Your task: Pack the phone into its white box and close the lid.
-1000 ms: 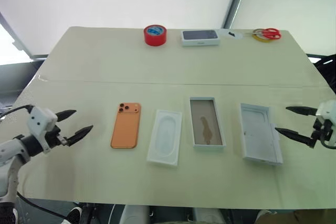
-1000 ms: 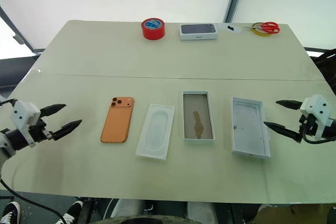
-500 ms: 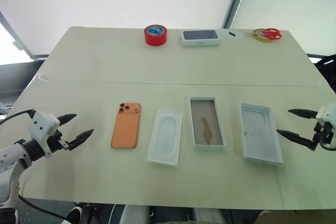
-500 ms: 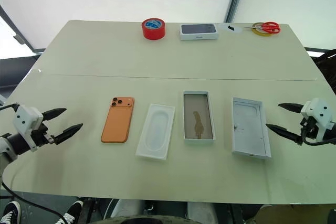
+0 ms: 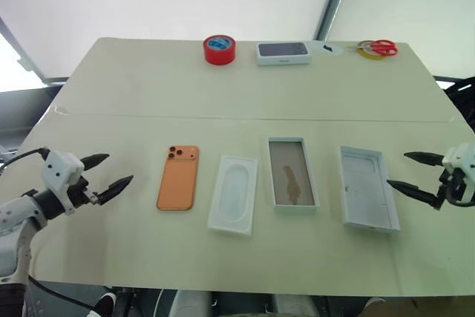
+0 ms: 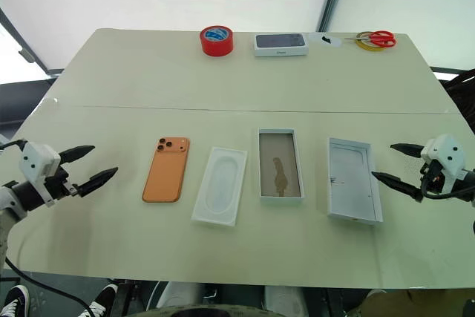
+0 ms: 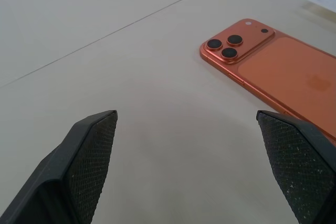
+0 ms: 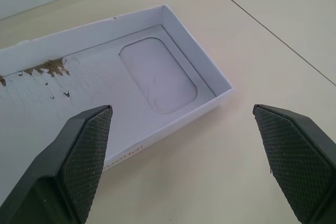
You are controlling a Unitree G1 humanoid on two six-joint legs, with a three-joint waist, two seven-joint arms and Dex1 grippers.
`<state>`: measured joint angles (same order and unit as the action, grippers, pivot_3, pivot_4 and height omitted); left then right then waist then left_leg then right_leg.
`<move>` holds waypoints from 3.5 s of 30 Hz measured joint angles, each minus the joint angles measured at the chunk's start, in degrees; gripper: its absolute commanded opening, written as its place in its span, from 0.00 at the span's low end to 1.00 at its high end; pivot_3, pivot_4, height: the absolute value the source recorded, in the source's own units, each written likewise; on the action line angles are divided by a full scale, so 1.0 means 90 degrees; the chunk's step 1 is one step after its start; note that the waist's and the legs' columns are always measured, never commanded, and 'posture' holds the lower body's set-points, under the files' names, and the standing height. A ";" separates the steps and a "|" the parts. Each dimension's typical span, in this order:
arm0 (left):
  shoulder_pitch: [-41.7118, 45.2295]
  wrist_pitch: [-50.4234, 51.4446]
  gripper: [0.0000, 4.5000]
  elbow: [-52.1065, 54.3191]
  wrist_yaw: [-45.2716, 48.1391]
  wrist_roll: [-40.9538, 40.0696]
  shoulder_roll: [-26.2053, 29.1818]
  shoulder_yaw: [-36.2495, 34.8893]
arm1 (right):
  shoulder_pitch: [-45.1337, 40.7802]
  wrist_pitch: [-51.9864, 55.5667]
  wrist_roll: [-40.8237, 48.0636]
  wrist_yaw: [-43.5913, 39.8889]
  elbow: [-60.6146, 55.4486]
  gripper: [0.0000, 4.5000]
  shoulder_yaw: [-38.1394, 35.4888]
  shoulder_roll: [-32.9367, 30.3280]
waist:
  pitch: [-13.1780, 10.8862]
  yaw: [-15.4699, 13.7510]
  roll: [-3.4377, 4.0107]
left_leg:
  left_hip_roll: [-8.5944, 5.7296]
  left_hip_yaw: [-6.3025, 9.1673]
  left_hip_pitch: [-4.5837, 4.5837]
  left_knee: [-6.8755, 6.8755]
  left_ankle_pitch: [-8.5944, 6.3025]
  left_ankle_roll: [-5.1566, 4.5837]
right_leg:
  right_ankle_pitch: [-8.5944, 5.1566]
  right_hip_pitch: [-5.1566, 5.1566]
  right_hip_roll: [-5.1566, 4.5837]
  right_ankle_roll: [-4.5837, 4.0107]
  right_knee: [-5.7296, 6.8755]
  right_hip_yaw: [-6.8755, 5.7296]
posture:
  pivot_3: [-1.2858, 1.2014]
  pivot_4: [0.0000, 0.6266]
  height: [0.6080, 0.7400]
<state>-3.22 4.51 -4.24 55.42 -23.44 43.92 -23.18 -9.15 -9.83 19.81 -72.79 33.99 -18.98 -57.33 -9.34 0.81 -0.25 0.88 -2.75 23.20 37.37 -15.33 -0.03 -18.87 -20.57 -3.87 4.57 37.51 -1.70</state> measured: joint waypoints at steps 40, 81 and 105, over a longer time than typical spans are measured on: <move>0.2949 0.9171 0.99 0.1872 -0.2825 -0.3641 -0.1721 0.1249 | -0.0094 0.1289 0.0375 0.0154 -0.4476 1.00 0.1221 0.0433 | -0.0008 -0.0043 -0.0012 | 0.0001 0.0016 0.0018 0.0066 0.0017 0.0027 | -0.0001 0.0005 0.0018 0.0006 0.0032 -0.0003 | 0.52 0.24 1.00; 0.3313 0.9725 0.01 0.1001 -0.3562 -0.3104 -0.2797 0.0788 | -0.0116 0.1086 0.0137 0.0293 -0.4534 1.00 0.1622 0.0795 | -0.0008 -0.0172 -0.0013 | -0.0001 0.0017 0.0019 0.0074 0.0018 0.0030 | -0.0001 0.0009 0.0015 0.0006 0.0030 -0.0004 | 0.52 0.24 1.00; 0.3873 0.9723 0.00 0.0847 -0.4851 -0.4041 -0.3532 -0.0775 | -0.0476 0.0674 -0.1412 0.0205 -0.4366 0.01 0.3500 0.1167 | -0.0015 -0.0161 -0.0025 | -0.0002 0.0017 0.0019 0.0076 0.0021 0.0037 | -0.0001 0.0007 0.0018 0.0007 0.0030 -0.0005 | 0.52 0.24 1.00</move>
<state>31.64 92.02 3.38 11.77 -59.81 12.13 -30.16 -13.43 -3.76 7.10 -70.94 -5.31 12.52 -46.83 -9.47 -0.65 -0.48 0.87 -2.60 23.37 38.05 -15.14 0.30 -18.88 -20.50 -3.71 4.63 37.78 -1.74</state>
